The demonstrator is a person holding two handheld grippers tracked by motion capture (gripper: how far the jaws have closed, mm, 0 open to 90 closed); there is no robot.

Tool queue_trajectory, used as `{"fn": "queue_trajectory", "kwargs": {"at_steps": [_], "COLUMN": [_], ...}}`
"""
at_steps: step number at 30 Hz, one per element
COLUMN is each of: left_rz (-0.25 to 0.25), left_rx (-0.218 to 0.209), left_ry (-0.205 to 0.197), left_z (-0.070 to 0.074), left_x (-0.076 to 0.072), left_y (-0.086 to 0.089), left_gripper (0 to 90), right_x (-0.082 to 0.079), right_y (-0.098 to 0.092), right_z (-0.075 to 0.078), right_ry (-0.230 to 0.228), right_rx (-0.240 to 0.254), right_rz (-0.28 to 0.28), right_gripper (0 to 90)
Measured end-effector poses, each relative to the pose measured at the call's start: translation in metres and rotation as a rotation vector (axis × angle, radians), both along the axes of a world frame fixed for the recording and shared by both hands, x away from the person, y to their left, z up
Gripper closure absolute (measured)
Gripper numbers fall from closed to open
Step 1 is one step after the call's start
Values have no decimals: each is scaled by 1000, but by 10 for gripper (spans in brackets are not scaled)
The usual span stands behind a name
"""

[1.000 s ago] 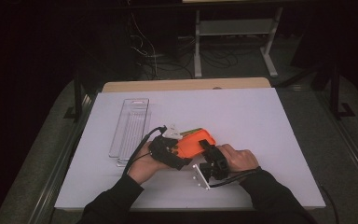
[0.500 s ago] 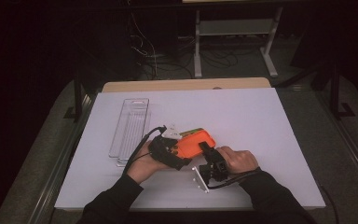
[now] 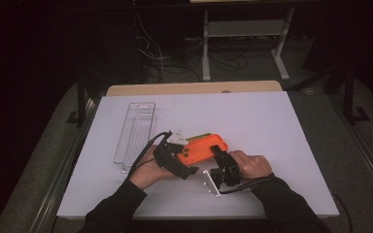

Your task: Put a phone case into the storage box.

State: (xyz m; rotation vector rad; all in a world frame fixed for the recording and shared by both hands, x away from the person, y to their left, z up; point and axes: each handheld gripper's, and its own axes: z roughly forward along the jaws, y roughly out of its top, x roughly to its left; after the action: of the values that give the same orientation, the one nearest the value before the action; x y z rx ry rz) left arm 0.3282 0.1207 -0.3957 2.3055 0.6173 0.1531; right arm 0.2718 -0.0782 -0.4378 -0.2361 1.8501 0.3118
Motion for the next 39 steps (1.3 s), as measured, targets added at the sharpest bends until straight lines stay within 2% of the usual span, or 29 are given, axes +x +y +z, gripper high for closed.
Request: {"fn": "queue_trajectory", "kwargs": {"at_steps": [3, 4, 5, 6, 8, 10, 11, 13, 15, 17, 18, 20, 22, 24, 27, 28, 30, 31, 32, 34, 37, 39], "left_rz": [-11, -15, -12, -20, -10, 3, -1, 2, 1, 5, 12, 22, 13, 20, 19, 14, 19, 18, 1, 11, 7, 7], "left_rx": [19, 14, 27, 41, 40, 37, 42, 36, 40, 41, 32, 19, 28, 25, 32, 33, 30, 31, 53, 44, 56, 57], "left_ry": [-6, 1, -4, -7, -18, -21, -39, -27, -33, -31, -30, -19, -36, -31, -31, -37, -33, -34, -40, -39, -39, -41], "left_z": [0, 0, -2, -1, -2, -2, -1, -1, -2, -2, -3, -4, -4, -4, -4, -5, -5, -5, -4, -5, -4, -4], "left_x": [1, 0, -1, -1, -2, -2, -1, -2, -1, -2, -2, -3, -2, -2, -2, -2, -2, -2, -1, -1, -1, -1], "left_y": [2, 1, 1, 1, 1, 1, 2, 3, 3, 2, 2, 0, 1, 0, 1, 0, 0, 0, 1, 1, 2, 2], "left_gripper": [0, 0, 0, 0, 0, 0, 0, 0, 0, 0, 0, 0, 0, 0, 0, 0, 0, 0, 0, 0, 0, 0], "right_x": [1, 2, 3, 4, 5, 7, 7, 9, 10, 11, 12, 13, 14, 14, 18, 19, 19, 20, 20, 23, 27, 29], "right_y": [-3, -4, -7, -8, -10, -12, -12, -15, -17, -19, -20, -22, -23, -24, -27, -28, -29, -30, -30, -32, -36, -38], "right_z": [1, 2, 4, 5, 5, 7, 7, 8, 8, 10, 11, 13, 14, 14, 19, 19, 21, 22, 22, 24, 26, 28], "right_ry": [6, 18, 34, 30, 54, 55, 61, 88, 101, 121, 127, 145, 177, 184, 229, 231, 290, 314, 340, 381, 436, 487], "right_rx": [6, 22, 38, 49, 77, 83, 95, 121, 145, 184, 184, 223, 266, 274, 348, 363, 427, 436, 485, 522, 572, 631], "right_rz": [-10, -19, -30, -35, -46, -47, -52, -60, -63, -74, -69, -87, -95, -94, -98, -99, -120, -123, -129, -132, -135, -149], "right_gripper": [780, 780, 780, 780, 781, 781, 780, 780, 780, 780, 780, 781, 780, 780, 780, 780, 780, 780, 781, 781, 781, 781]}}
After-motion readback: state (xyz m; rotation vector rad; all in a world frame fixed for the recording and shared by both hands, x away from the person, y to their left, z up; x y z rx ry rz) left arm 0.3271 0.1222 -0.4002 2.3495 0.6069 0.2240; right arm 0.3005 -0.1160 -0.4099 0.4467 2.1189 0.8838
